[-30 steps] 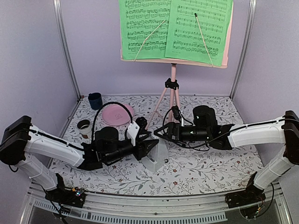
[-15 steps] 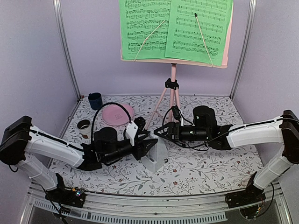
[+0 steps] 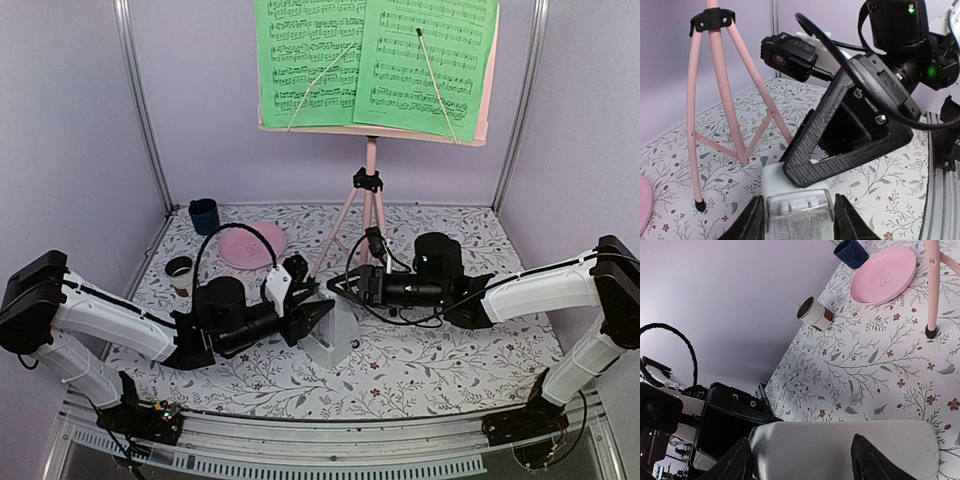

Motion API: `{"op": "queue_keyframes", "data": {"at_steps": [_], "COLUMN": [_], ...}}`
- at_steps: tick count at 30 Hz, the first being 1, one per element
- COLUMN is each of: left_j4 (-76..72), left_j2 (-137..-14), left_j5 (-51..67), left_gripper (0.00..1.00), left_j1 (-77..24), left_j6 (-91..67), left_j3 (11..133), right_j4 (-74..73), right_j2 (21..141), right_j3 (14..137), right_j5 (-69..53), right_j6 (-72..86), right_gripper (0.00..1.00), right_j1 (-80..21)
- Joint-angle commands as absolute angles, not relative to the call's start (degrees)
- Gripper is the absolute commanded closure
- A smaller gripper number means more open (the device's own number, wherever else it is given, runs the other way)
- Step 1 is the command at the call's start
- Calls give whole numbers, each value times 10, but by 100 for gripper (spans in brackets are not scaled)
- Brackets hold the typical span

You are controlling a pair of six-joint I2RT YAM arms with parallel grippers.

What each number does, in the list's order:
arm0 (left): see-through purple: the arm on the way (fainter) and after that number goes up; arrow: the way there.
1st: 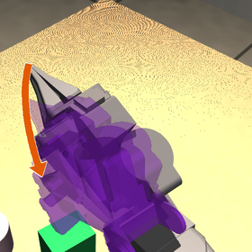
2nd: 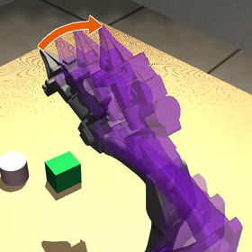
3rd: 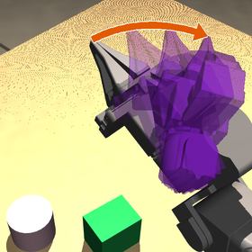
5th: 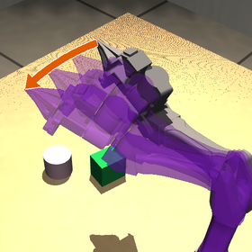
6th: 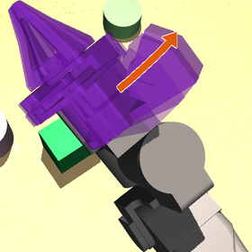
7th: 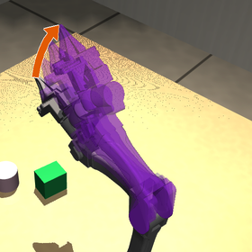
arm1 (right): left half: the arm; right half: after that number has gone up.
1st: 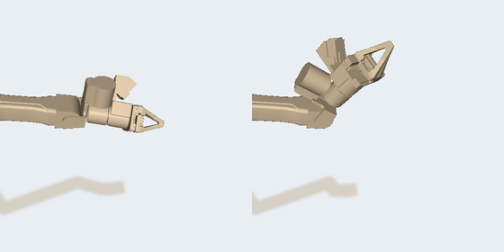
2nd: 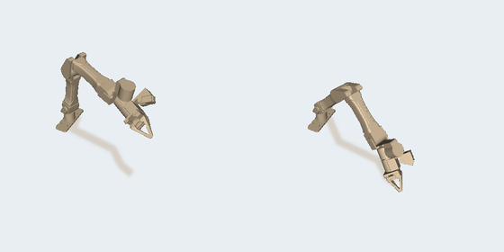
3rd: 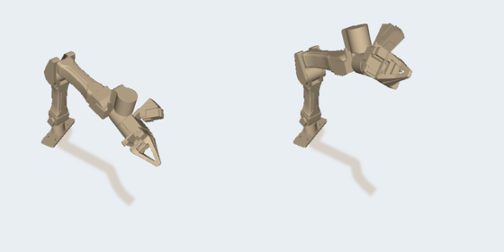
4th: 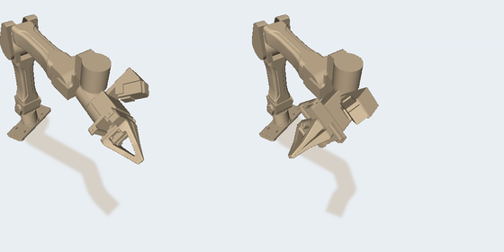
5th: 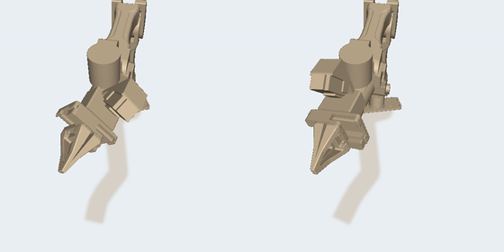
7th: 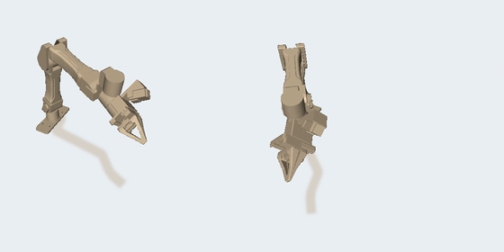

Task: Set up the instrument practice props

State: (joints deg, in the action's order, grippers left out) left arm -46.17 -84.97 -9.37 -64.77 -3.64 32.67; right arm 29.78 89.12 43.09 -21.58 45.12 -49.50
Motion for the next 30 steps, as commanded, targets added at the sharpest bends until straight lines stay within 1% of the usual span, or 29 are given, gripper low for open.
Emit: {"op": "queue_keyframes", "data": {"at_steps": [1,10,14,18,22,26,30], "left_j4": [-514,-542,-535,-399,-247,-123,-52], "left_j2": [-812,-802,-758,-682,-651,-664,-708], "left_j5": [-83,-80,-102,-122,-112,-81,-46], "left_gripper": [81,82,82,82,83,83,83], "left_j1": [-667,-676,-671,-622,-555,-490,-438], "left_j6": [5,17,-15,-75,-136,-176,-203], "left_j3": [299,272,262,287,320,343,375], "right_j4": [149,146,147,150,150,150,148], "right_j2": [934,942,933,918,911,910,908], "right_j3": [390,389,389,400,423,451,469], "right_j5": [-152,-149,-154,-169,-192,-209,-215], "right_j6": [420,417,412,395,372,360,357], "right_gripper": [33,34,34,31,26,23,18], "right_j1": [-485,-484,-485,-484,-485,-486,-488]}}
